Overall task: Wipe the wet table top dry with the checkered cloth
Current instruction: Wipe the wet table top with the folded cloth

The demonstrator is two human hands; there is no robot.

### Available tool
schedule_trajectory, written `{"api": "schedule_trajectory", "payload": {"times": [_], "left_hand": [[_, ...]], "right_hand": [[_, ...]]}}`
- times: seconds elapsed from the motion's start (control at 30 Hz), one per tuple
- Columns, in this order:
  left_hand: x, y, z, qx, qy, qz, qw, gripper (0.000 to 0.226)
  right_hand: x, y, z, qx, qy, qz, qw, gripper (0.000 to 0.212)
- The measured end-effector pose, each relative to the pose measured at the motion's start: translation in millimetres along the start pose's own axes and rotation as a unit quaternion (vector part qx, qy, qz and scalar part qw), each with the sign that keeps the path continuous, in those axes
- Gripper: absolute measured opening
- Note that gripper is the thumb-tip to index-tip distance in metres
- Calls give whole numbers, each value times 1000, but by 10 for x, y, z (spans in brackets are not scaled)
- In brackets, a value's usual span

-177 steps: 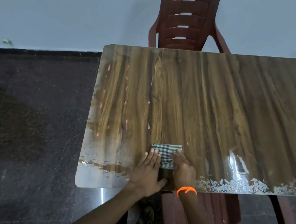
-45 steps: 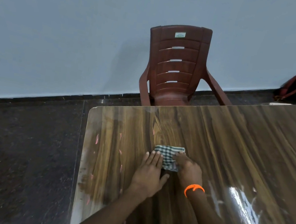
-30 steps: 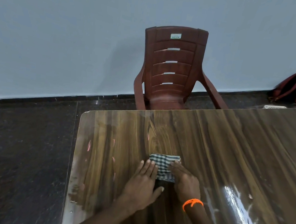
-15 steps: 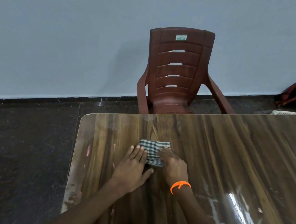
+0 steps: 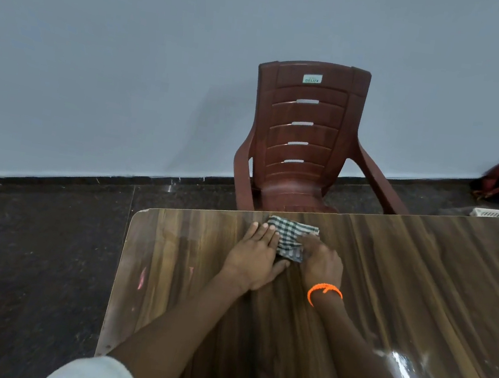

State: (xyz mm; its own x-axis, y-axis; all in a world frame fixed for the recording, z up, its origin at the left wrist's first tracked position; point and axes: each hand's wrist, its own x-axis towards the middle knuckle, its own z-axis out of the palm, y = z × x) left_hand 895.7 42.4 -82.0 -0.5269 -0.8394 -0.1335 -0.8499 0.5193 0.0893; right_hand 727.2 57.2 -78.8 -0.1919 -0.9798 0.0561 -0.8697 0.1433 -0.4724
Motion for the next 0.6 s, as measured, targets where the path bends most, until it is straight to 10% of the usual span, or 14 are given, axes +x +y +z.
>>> {"api": "schedule_trajectory", "payload": {"times": [0.6], "left_hand": [[-890, -148, -3, -23, -5, -61, 998, 95]], "right_hand": [[-334, -294, 234, -19, -82, -119, 989, 40]]}}
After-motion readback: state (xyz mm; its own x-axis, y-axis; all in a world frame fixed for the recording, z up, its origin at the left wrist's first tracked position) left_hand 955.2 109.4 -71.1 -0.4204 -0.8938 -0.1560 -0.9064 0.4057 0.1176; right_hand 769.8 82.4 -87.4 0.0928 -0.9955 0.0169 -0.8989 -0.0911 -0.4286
